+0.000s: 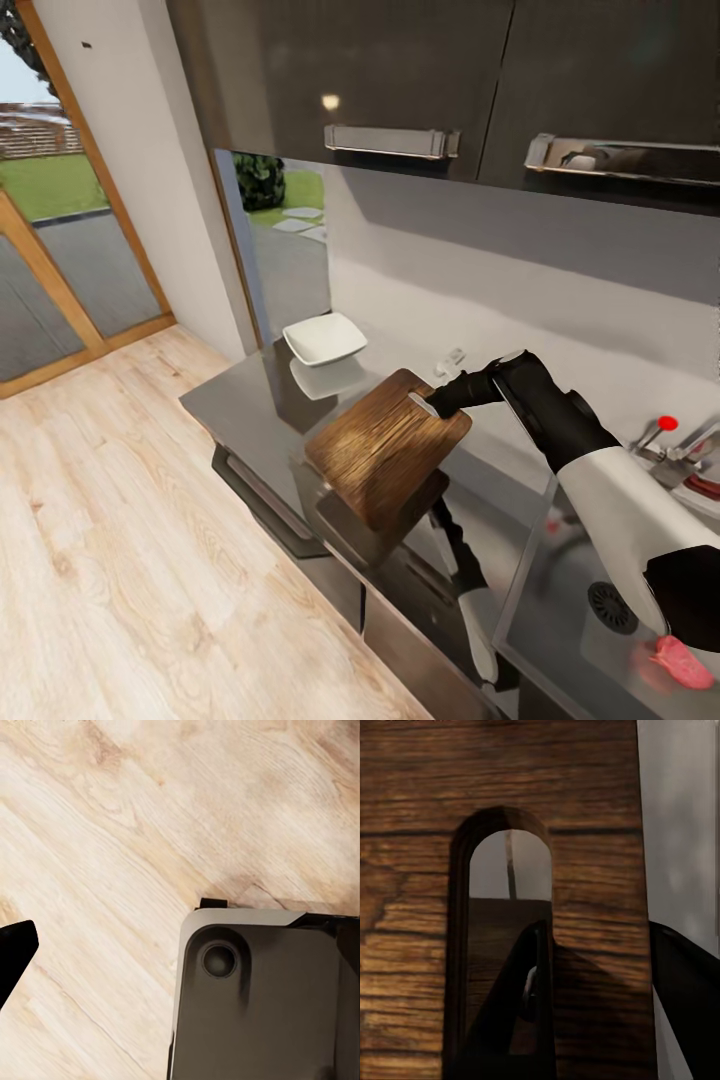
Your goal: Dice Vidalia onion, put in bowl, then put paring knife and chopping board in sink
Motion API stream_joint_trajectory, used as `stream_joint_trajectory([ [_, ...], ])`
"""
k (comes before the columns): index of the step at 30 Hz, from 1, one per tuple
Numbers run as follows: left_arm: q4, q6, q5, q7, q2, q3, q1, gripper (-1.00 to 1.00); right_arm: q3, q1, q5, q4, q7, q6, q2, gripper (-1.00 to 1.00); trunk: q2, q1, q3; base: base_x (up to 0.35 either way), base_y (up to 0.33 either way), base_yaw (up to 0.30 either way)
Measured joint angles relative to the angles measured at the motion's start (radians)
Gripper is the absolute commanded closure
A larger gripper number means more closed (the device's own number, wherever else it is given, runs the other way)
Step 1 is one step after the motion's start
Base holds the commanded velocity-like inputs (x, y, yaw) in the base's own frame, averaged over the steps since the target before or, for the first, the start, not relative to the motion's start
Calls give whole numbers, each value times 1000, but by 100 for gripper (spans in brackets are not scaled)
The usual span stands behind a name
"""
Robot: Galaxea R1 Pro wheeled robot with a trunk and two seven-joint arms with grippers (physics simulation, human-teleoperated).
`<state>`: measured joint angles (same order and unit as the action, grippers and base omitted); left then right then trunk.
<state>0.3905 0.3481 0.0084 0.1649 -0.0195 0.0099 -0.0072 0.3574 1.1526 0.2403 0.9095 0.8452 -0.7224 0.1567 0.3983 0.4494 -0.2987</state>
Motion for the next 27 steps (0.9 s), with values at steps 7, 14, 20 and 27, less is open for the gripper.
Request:
stream_joint_trajectory([
  [7,-1,0,0,0,1,1,0,-100,0,0,-1,0,0,1,1,100,0,0,11,0,3,0],
  [14,-1,-2,1,0,1,3,0,-100,0,0,-3,-1,0,1,1,100,0,0,15,0,184,-46],
  [20,-2,-2,1,-2,1,2,0,-100,-3,0,-1,-9,0,0,4,100,0,0,21,0,279,-188],
  [27,-2,-2,1,-2,2,2,0,-100,-5,0,-2,-12,0,0,13,100,0,0,29,0,285,-207],
])
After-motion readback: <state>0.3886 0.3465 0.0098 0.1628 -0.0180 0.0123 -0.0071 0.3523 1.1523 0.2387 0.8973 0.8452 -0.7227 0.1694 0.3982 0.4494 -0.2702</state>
